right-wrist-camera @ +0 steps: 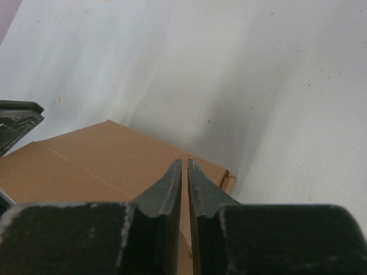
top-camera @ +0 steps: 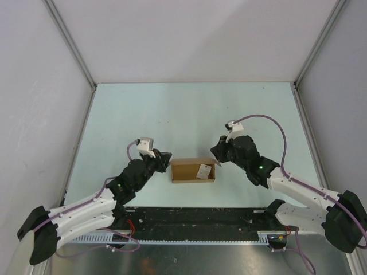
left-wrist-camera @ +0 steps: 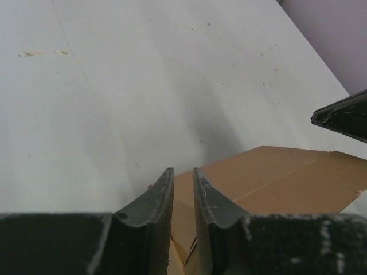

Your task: Fold the paper box

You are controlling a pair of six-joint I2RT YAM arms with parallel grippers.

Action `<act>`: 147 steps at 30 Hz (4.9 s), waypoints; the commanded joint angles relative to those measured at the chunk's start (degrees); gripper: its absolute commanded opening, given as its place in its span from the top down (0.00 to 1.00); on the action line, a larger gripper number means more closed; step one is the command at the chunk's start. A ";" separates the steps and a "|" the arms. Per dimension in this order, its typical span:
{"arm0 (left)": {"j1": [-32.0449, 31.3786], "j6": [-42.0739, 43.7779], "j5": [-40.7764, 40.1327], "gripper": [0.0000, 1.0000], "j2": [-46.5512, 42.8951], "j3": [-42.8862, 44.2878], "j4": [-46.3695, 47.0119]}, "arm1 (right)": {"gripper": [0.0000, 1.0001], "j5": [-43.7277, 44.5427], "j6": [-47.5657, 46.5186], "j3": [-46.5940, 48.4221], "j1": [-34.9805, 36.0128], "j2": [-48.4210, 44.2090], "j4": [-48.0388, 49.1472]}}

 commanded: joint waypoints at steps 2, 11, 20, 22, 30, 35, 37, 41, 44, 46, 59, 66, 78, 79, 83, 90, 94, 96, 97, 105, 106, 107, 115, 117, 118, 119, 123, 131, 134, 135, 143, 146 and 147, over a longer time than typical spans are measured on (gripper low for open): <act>-0.29 1.82 4.30 0.76 3.01 2.68 5.91 | 0.88 -2.13 -0.52 0.39 1.70 0.70 1.83; -0.29 1.39 9.84 0.84 4.86 -0.04 8.46 | 0.90 1.28 0.36 0.39 5.39 0.88 -1.77; -0.37 -1.34 9.75 0.88 4.15 -5.67 9.86 | 0.91 5.33 2.82 0.04 9.00 4.13 -2.48; -0.37 -1.60 9.93 0.89 5.46 -6.37 10.31 | 0.91 6.29 3.25 -0.14 9.88 5.09 -2.57; -1.25 -1.96 11.86 0.91 10.13 -6.55 12.77 | 0.92 8.41 4.13 -0.40 11.73 6.76 -4.76; -1.69 -1.60 11.51 0.92 12.76 -6.11 12.77 | 0.93 8.59 4.66 -0.93 12.25 7.56 -5.20; -1.87 -1.34 11.60 0.93 13.73 -5.76 12.68 | 0.93 8.59 4.75 -0.93 12.34 7.91 -5.20; -2.39 -1.16 11.51 0.94 16.19 -5.06 12.77 | 0.93 8.50 5.01 -1.02 12.87 8.43 -5.38; -2.83 -1.34 11.08 0.94 17.69 -5.05 12.77 | 0.93 8.59 5.10 -1.02 12.96 8.96 -5.64; -3.10 -1.43 10.81 0.95 18.21 -5.14 12.77 | 0.93 8.59 5.19 -1.02 13.13 9.49 -5.73; -3.63 1.55 9.75 0.95 5.48 -4.89 12.16 | 0.84 17.63 8.00 -1.63 15.41 0.62 -11.60; -3.98 7.70 13.27 0.95 18.44 2.50 12.16 | 0.57 24.31 15.81 -2.86 19.37 -2.29 -19.70; -5.65 10.17 12.48 0.99 31.84 8.04 13.21 | 0.43 27.66 23.47 -7.43 25.26 -4.48 -19.80; -5.65 10.26 12.39 0.99 32.01 8.21 13.21 | 0.43 27.66 23.47 -7.61 25.35 -4.75 -19.36; -5.65 10.70 12.21 0.99 32.45 8.48 13.39 | 0.39 26.17 22.59 -9.01 25.35 -6.59 -16.11; -5.65 10.70 12.21 0.99 30.61 8.31 13.30 | 0.33 23.45 21.71 -11.21 24.47 -9.32 -12.68; -5.65 10.88 12.30 1.00 30.87 8.48 13.39 | 0.33 21.24 21.27 -12.62 23.51 -8.45 -9.87; -5.65 10.96 12.39 1.00 31.31 8.66 13.47 | 0.33 20.28 21.01 -12.53 22.63 -7.57 -9.34; -5.65 10.97 12.30 1.00 31.57 8.66 13.47 | 0.33 19.84 20.49 -12.70 22.45 -6.95 -8.55; -5.65 11.05 11.78 1.00 31.75 8.22 13.65 | 0.33 14.13 18.90 -14.55 19.20 -5.89 -3.46; -5.65 11.05 11.86 1.00 31.93 8.22 13.65 | 0.34 13.60 18.99 -14.73 18.76 -5.98 -3.36; -5.65 11.05 11.86 1.00 31.93 8.22 13.65 | 0.33 12.55 18.73 -15.25 18.41 -6.24 -3.36; -5.65 11.05 11.95 1.00 32.81 8.48 14.00 | 0.34 8.59 18.20 -16.13 17.62 -7.65 0.42; -5.65 11.05 12.13 1.00 33.16 8.48 14.00 | 0.35 8.15 18.11 -16.13 17.62 -7.56 0.86; -5.65 11.05 12.21 1.00 33.16 8.57 14.09 | 0.36 7.97 18.11 -16.13 17.70 -7.47 1.03; -5.65 11.05 12.21 1.00 33.25 8.57 14.09 | 0.37 7.88 18.11 -16.13 17.62 -7.39 1.12; -5.65 11.14 12.13 1.00 33.16 8.48 14.18 | 0.40 7.71 17.94 -16.13 17.62 -7.12 1.21; -5.65 11.05 12.21 1.00 33.16 8.22 14.35 | 0.47 7.62 17.93 -16.31 17.70 -6.86 1.65; -5.65 11.05 12.21 1.00 32.90 8.13 14.35 | 0.50 7.62 17.93 -16.31 17.79 -6.94 1.65; -5.65 11.05 12.21 1.00 32.89 8.13 14.35 | 0.50 7.71 18.02 -16.40 17.79 -6.95 1.65; -5.65 11.05 12.57 1.00 33.68 8.39 14.35 | 0.59 8.23 18.20 -16.57 17.79 -6.94 1.21; -5.65 11.05 12.65 1.00 33.77 8.39 14.35 | 0.53 8.41 18.11 -16.49 17.79 -7.12 0.51; -5.65 11.14 12.65 1.00 33.77 8.39 14.44 | 0.50 8.58 18.11 -16.49 17.79 -7.21 0.07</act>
